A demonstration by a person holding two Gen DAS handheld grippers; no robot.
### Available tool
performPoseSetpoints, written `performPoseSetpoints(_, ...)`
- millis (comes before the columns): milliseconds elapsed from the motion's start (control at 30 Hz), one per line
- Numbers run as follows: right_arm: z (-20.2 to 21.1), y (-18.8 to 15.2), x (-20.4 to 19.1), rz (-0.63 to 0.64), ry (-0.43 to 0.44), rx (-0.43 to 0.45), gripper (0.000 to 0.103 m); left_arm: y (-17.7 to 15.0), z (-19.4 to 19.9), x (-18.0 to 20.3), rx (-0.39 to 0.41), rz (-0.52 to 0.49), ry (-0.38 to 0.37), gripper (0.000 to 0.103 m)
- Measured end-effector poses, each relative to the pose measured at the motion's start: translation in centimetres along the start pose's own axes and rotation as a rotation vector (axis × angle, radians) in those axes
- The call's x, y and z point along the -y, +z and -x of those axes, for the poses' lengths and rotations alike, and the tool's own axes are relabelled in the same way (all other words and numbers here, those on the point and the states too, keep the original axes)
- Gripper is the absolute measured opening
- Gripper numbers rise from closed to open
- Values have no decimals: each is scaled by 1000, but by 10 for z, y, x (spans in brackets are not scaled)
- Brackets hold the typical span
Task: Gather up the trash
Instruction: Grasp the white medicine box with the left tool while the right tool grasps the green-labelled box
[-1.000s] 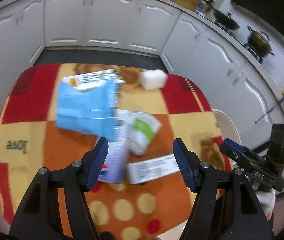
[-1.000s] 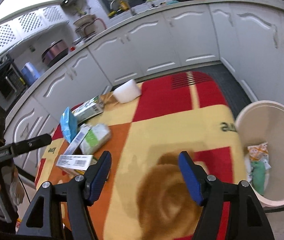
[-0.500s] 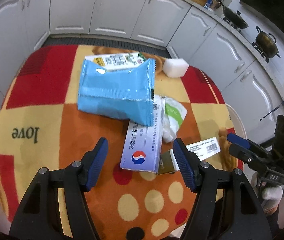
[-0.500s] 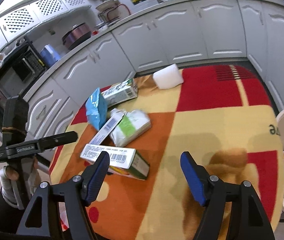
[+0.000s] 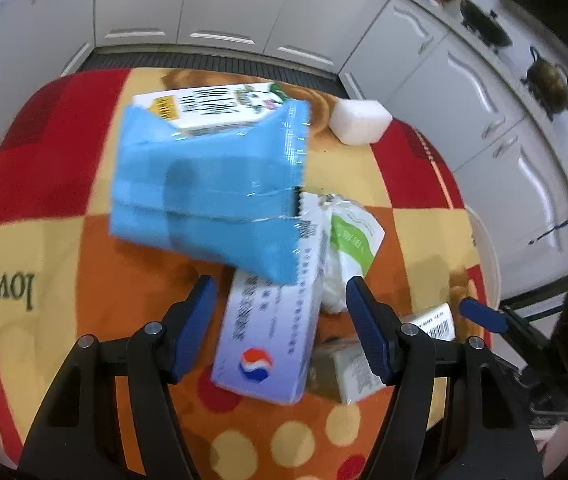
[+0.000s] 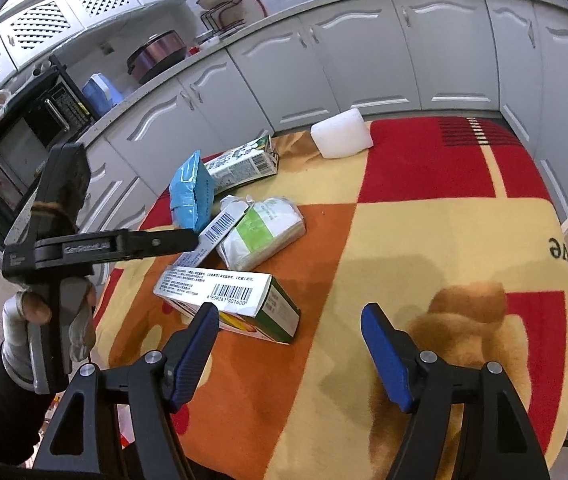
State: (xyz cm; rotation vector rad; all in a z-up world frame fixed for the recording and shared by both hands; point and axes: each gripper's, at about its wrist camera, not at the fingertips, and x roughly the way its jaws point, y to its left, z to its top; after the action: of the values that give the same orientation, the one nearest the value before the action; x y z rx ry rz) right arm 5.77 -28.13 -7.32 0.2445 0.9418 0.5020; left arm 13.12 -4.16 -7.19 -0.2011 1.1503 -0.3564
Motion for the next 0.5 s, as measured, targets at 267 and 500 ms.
performPoseSetpoints(267, -2, -1, -4, 14, 15, -4, 71, 6, -22, -1, -51, -43, 96, 66)
performPoseSetpoints(500, -16, 2, -12, 80, 43, -18, 75, 2, -14, -42, -57, 2, 141, 66)
